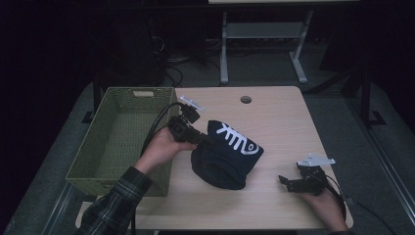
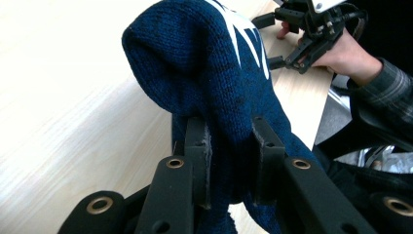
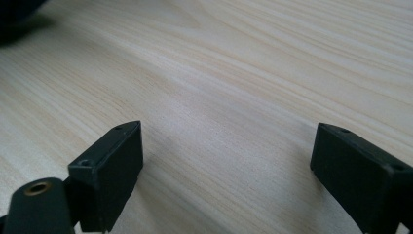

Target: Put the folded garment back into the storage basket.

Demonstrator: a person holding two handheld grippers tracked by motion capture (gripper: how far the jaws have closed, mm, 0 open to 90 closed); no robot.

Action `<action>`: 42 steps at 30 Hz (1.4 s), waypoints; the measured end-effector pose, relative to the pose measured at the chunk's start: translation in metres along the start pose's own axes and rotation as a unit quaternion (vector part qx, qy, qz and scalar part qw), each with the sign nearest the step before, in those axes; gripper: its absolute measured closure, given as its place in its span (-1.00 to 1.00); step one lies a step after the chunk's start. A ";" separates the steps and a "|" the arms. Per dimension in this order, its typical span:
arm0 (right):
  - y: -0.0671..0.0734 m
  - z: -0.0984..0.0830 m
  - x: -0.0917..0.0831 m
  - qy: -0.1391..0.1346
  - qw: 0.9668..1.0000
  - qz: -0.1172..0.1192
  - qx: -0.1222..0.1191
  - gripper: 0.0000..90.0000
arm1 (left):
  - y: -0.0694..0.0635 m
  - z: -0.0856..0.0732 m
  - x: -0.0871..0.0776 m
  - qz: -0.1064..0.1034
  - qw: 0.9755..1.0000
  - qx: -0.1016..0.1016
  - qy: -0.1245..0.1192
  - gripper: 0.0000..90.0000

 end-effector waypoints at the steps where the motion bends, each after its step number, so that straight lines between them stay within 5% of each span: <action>1: 0.000 0.000 0.000 0.000 1.000 0.000 0.000 -0.74 | -0.001 0.001 -0.004 -0.001 1.000 0.005 0.002 0.64; 10: 0.000 0.000 0.000 0.000 1.000 -0.001 0.001 -0.73 | -0.002 0.004 -0.035 0.008 1.000 0.022 0.010 0.64; 19: 0.000 0.000 0.000 -0.002 1.000 -0.002 0.001 -0.72 | 0.002 0.004 -0.071 0.020 1.000 0.016 -0.006 0.64; 42: 0.000 0.000 0.000 -0.001 1.000 -0.002 0.002 -0.71 | 0.022 -0.024 -0.173 0.070 0.995 -0.037 -0.064 0.65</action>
Point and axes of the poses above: each handheld gripper's, and its own axes: x roughly forward along the jaws, z roughly out of its top, y roughly to its left, the point moved 5 cm from there along x, roughly forward along the jaws, and after that the axes turned 2 degrees about -y, right-handed, at the moved point
